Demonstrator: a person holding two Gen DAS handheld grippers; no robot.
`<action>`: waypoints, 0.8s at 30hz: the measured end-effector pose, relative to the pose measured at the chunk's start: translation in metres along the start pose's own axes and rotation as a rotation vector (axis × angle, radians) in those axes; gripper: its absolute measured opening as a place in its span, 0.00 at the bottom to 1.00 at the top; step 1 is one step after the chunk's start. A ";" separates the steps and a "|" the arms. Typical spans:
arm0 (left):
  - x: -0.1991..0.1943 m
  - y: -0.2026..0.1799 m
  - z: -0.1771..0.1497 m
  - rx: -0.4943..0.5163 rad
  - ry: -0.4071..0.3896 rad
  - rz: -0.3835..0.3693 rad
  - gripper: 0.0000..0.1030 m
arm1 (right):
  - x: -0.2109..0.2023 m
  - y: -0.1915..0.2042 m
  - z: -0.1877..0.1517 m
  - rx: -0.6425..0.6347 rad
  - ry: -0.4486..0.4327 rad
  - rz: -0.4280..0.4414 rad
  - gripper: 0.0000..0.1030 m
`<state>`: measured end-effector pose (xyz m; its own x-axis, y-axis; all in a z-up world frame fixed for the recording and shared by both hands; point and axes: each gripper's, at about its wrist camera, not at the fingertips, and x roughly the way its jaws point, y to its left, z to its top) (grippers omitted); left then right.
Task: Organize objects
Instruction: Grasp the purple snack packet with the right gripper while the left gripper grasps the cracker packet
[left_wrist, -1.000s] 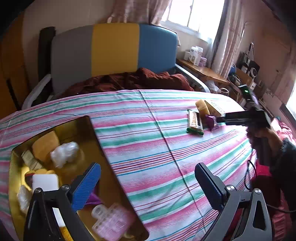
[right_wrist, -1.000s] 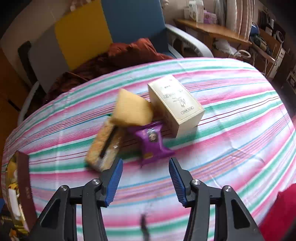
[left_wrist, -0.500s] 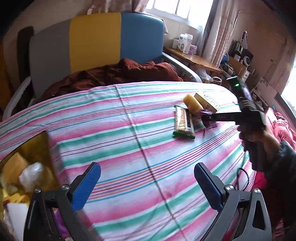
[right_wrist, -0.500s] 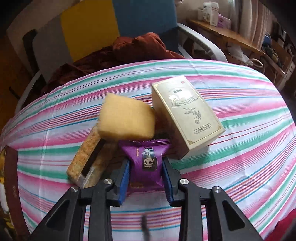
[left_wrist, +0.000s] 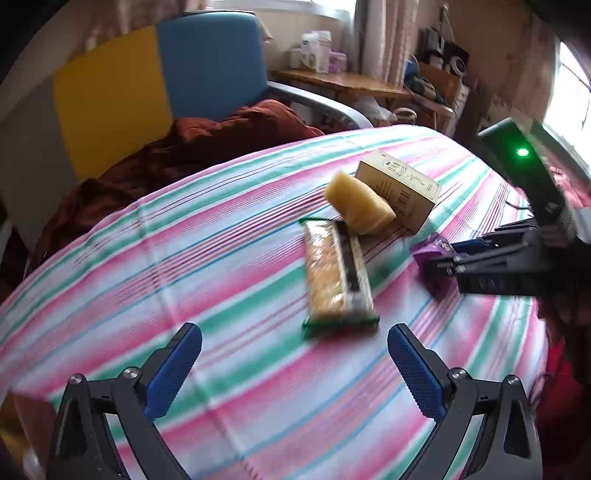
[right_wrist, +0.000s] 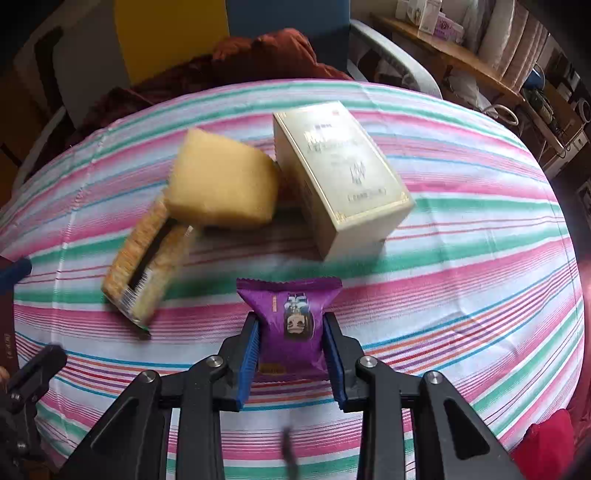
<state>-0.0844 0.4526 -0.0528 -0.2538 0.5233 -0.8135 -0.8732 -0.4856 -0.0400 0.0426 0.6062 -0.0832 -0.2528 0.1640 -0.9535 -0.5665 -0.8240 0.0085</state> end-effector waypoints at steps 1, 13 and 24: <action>0.007 -0.004 0.006 0.014 0.002 -0.004 0.98 | -0.001 -0.001 0.000 0.003 -0.001 0.001 0.32; 0.084 -0.015 0.042 0.021 0.082 0.032 0.78 | 0.000 0.004 -0.006 -0.024 0.023 -0.021 0.33; 0.065 -0.005 0.026 -0.014 0.032 0.036 0.48 | -0.005 0.011 -0.008 -0.039 0.013 -0.034 0.34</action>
<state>-0.1073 0.5071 -0.0903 -0.2714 0.4828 -0.8326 -0.8576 -0.5140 -0.0185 0.0439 0.5914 -0.0812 -0.2232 0.1856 -0.9569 -0.5437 -0.8385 -0.0358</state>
